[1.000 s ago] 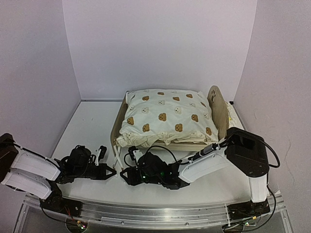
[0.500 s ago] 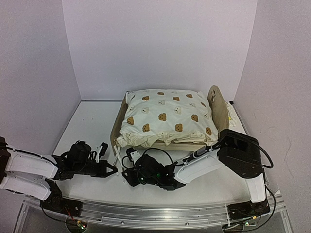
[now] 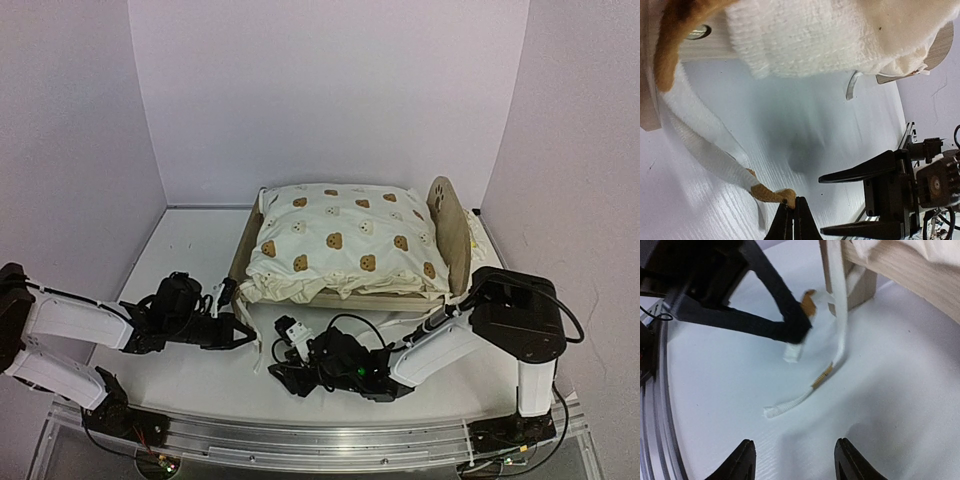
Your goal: Set up the pet bed
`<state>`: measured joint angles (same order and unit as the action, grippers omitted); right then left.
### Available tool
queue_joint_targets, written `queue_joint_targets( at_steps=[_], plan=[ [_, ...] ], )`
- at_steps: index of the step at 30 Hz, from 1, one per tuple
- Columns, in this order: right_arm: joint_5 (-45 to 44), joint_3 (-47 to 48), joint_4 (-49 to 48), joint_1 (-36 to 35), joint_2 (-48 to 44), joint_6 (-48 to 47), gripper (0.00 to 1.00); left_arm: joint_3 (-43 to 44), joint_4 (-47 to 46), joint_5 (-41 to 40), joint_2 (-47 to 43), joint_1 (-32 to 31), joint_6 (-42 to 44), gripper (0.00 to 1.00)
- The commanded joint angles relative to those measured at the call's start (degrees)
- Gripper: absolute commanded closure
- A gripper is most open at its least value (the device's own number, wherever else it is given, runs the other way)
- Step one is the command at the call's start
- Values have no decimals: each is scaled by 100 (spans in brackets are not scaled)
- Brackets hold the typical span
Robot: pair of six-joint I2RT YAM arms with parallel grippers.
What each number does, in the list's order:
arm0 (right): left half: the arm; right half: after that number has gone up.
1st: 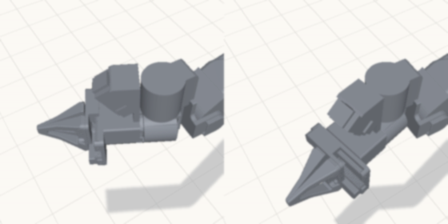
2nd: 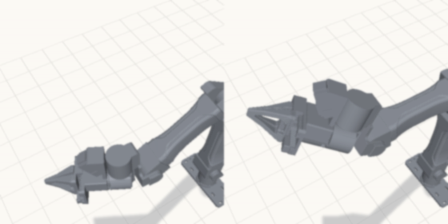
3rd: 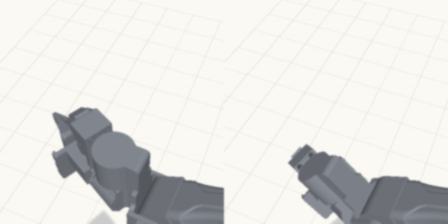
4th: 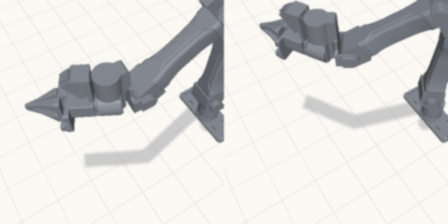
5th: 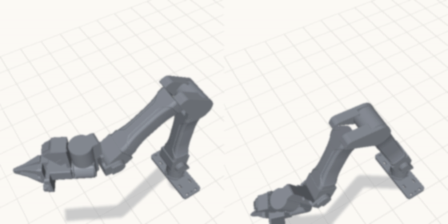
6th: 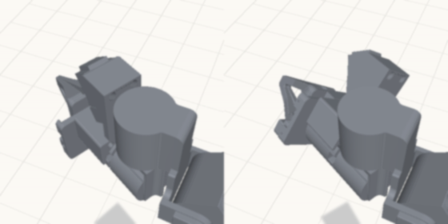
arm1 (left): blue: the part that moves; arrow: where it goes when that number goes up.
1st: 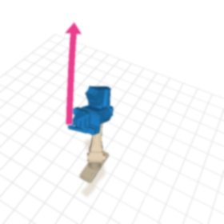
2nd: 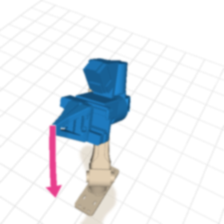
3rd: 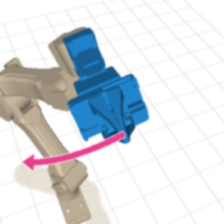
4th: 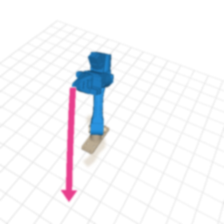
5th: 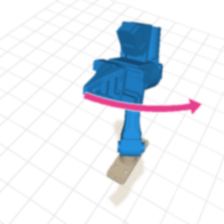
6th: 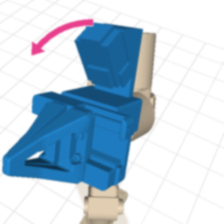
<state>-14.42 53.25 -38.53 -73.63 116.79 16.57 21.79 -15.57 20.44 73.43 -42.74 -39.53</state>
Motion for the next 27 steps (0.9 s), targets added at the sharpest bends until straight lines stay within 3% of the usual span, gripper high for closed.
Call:
queue_joint_targets(
  at_steps=[1,13,27],
  plan=[
    [363,149,-728,6,-196,-606,44,261,-80,75,126,-15,-71,100],
    [-105,939,-828,12,325,-894,48,160,-209,91,71,-15,-147,100],
    [-483,1002,-635,167,606,-493,51,77,-229,83,-91,-18,-155,100]
  ],
)
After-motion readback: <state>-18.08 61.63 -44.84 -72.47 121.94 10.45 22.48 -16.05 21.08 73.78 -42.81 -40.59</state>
